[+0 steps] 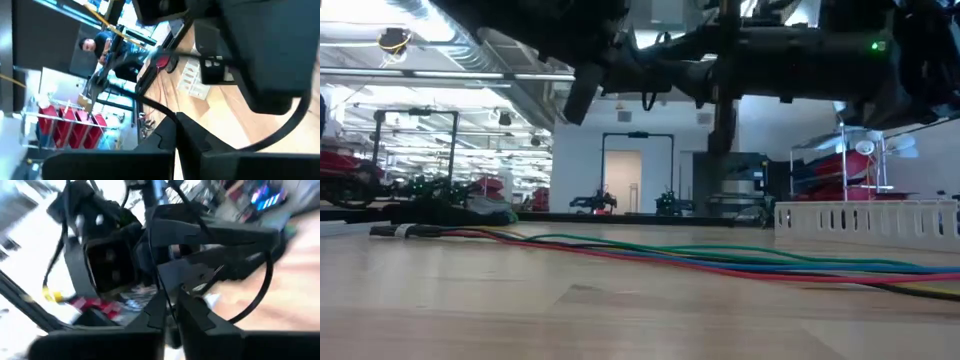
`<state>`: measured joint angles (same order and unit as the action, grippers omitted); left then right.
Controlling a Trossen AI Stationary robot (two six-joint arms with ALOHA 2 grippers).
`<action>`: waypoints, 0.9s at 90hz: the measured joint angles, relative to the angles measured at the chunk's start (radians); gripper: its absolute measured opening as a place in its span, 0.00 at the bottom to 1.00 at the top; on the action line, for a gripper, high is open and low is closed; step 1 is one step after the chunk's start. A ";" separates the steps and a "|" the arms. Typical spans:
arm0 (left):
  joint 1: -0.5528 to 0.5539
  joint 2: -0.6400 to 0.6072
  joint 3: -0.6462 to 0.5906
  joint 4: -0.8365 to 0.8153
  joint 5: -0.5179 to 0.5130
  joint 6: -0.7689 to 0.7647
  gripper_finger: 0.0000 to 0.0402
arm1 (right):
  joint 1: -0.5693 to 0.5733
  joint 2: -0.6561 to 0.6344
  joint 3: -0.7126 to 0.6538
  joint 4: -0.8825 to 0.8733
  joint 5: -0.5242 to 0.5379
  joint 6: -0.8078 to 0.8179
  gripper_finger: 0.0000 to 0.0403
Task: Ziptie cables
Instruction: Prepare the black ziptie
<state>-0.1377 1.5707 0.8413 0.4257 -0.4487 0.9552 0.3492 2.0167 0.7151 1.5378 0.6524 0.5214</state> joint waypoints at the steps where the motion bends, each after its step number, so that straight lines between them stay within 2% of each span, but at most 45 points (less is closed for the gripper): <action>1: 0.001 0.000 0.000 -0.002 0.001 -0.005 0.00 | 0.000 0.000 0.000 0.006 0.003 -0.031 0.16; 15: 0.009 0.000 0.000 -0.016 0.008 -0.082 0.00 | 0.040 -0.032 0.000 -0.001 0.030 -0.490 0.30; 26: 0.016 0.000 0.000 -0.022 0.030 -0.144 0.00 | 0.073 -0.064 0.000 -0.076 0.040 -0.737 0.36; 32: 0.020 0.000 0.000 -0.024 0.030 -0.198 0.00 | 0.098 -0.086 -0.001 -0.097 0.087 -0.867 0.38; 40: 0.021 -0.001 0.000 -0.044 0.059 -0.289 0.00 | 0.143 -0.127 -0.001 -0.110 0.196 -1.104 0.38; 51: 0.020 -0.001 0.000 -0.098 0.168 -0.434 0.00 | 0.209 -0.178 0.000 -0.113 0.384 -1.475 0.38; 58: 0.020 -0.001 0.000 -0.120 0.230 -0.516 0.00 | 0.236 -0.195 0.000 -0.145 0.505 -1.657 0.38; 64: 0.019 -0.001 0.000 -0.126 0.294 -0.576 0.00 | 0.240 -0.196 -0.001 -0.191 0.570 -1.706 0.38; 81: 0.005 -0.001 0.000 -0.116 0.442 -0.686 0.00 | 0.185 -0.196 0.026 -0.455 0.520 -1.654 0.38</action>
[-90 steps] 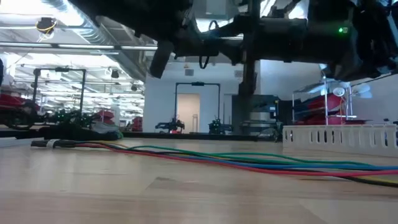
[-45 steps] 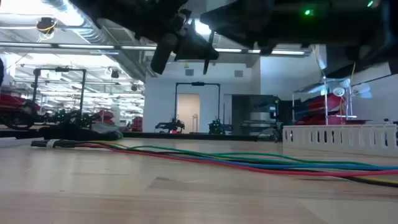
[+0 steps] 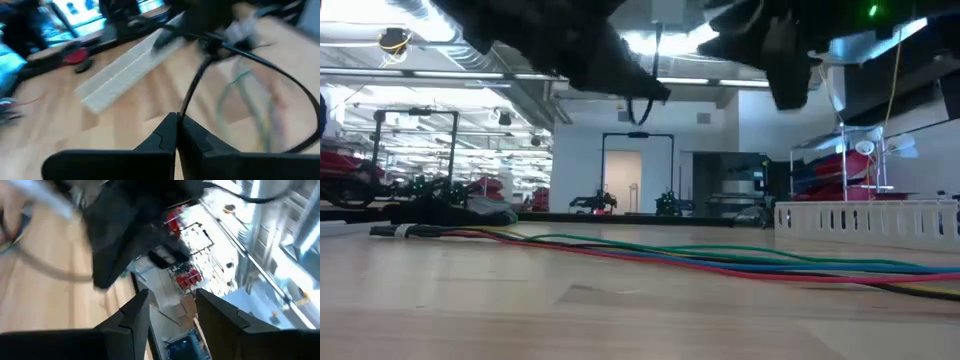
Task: Ziptie cables
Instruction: Prepare the black ziptie
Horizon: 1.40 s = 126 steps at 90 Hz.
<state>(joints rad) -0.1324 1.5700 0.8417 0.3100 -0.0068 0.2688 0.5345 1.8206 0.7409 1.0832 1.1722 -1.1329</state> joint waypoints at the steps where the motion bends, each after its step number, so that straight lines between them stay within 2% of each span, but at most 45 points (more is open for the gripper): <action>1: -0.001 0.000 0.000 -0.001 0.007 -0.003 0.00 | -0.004 0.000 0.004 -0.014 -0.002 0.000 0.38; 13: -0.015 0.000 0.000 -0.002 0.044 -0.060 0.00 | -0.048 0.000 0.065 -0.110 -0.067 -0.022 0.38; 21: -0.022 0.000 0.000 -0.002 0.044 -0.086 0.00 | -0.067 0.000 0.104 -0.158 -0.066 -0.063 0.38; 39: -0.023 0.000 0.000 -0.012 0.044 -0.142 0.00 | -0.064 0.000 0.157 -0.245 -0.134 -0.147 0.38; 59: -0.023 0.000 0.000 -0.012 0.044 -0.174 0.00 | -0.048 0.000 0.168 -0.280 -0.144 -0.181 0.37; 74: -0.023 0.000 0.000 -0.013 0.044 -0.183 0.00 | -0.038 0.000 0.168 -0.280 -0.154 -0.211 0.28; 93: -0.023 0.000 0.000 -0.015 0.045 -0.195 0.00 | -0.037 0.000 0.168 -0.279 -0.171 -0.229 0.07; 98: -0.023 0.000 0.000 -0.015 0.045 -0.195 0.00 | -0.037 0.000 0.168 -0.278 -0.171 -0.203 0.02; 105: -0.023 0.000 0.000 -0.015 0.045 -0.195 0.00 | -0.038 0.000 0.168 -0.278 -0.171 -0.125 0.02; 126: -0.033 0.000 0.000 -0.015 0.044 -0.180 0.00 | -0.064 0.000 0.168 -0.344 -0.173 0.241 0.00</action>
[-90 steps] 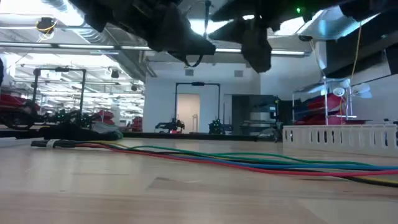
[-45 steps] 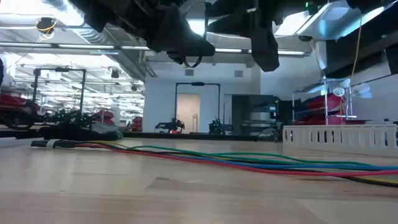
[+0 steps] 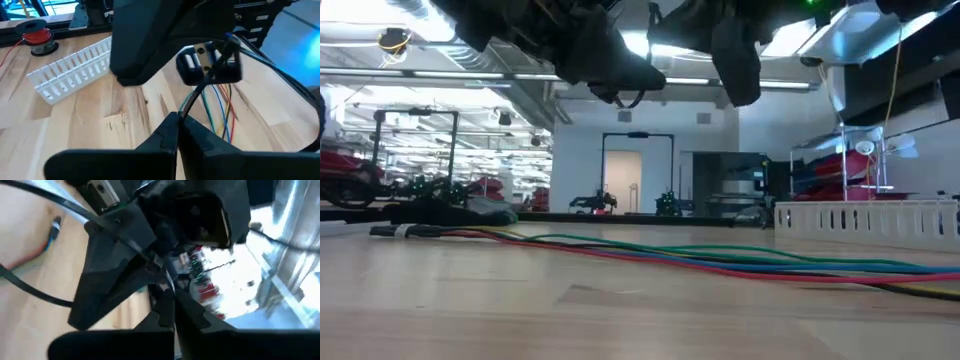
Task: Ziptie cables
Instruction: Prepare the black ziptie
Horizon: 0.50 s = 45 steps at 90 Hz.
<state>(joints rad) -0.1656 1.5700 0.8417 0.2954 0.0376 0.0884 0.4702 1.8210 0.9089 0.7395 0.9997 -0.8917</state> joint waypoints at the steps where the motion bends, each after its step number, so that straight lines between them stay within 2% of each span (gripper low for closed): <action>1: -0.001 0.000 0.000 0.000 0.000 0.003 0.00 | -0.003 0.000 0.000 -0.012 0.000 0.020 0.00; 20: -0.057 0.000 0.000 -0.002 -0.006 0.061 0.00 | -0.049 0.000 -0.001 -0.245 -0.042 0.343 0.00; 29: -0.085 -0.003 0.000 -0.019 -0.049 0.099 0.00 | -0.068 0.000 -0.004 -0.341 -0.056 0.474 0.00; 45: -0.114 -0.018 0.000 -0.044 -0.112 0.129 0.00 | -0.090 0.000 -0.059 -0.348 -0.105 0.591 0.00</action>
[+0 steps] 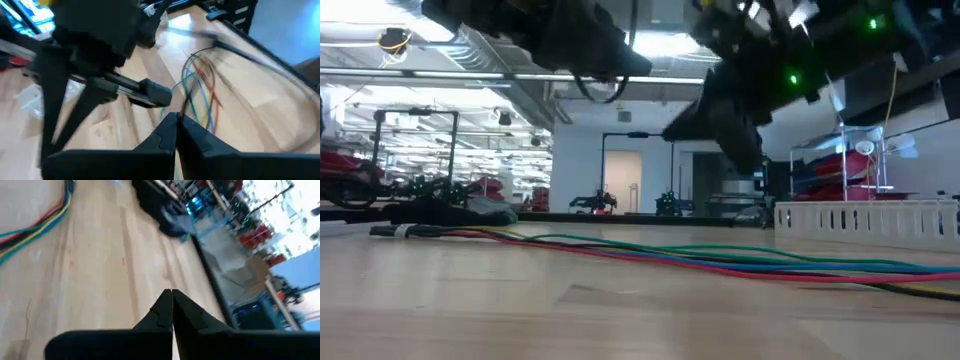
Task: Ziptie cables
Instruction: Prepare the black ziptie
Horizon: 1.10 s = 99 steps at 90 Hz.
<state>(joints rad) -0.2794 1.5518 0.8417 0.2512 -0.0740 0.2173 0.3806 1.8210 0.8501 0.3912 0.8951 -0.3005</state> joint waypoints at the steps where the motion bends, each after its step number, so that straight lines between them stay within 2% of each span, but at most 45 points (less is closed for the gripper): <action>1: 0.000 0.000 0.000 -0.001 0.000 0.000 0.00 | -0.002 0.000 -0.002 0.000 0.001 0.006 0.00; 17: 0.023 0.000 0.001 -0.058 0.000 -0.020 0.00 | -0.001 0.000 0.009 0.000 0.001 0.060 0.00; 31: 0.051 0.000 0.001 -0.133 -0.025 -0.025 0.00 | -0.001 -0.046 0.043 -0.007 -0.021 0.338 0.01; 45: 0.073 0.000 0.001 -0.162 -0.091 0.051 0.00 | -0.001 -0.130 0.043 -0.111 -0.209 0.619 0.09; 54: 0.088 0.000 0.001 -0.162 -0.122 0.131 0.00 | -0.001 -0.136 0.043 -0.083 -0.371 0.738 0.16; 62: 0.097 0.000 0.001 -0.160 -0.127 0.201 0.00 | -0.001 -0.109 0.043 0.003 -0.484 0.747 0.23; 66: 0.099 0.000 0.001 -0.154 -0.127 0.240 0.00 | -0.001 -0.099 0.042 0.019 -0.507 0.724 0.26; 78: 0.099 0.000 0.001 -0.159 -0.126 0.318 0.00 | -0.002 -0.097 0.038 -0.006 -0.472 0.688 0.31; 99: 0.099 0.000 0.001 -0.156 -0.126 0.344 0.00 | -0.016 -0.164 0.039 -0.029 -0.441 0.662 0.31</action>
<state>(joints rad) -0.1807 1.5520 0.8425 0.0951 -0.2005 0.5613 0.3649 1.6566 0.8886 0.3618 0.4538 0.3611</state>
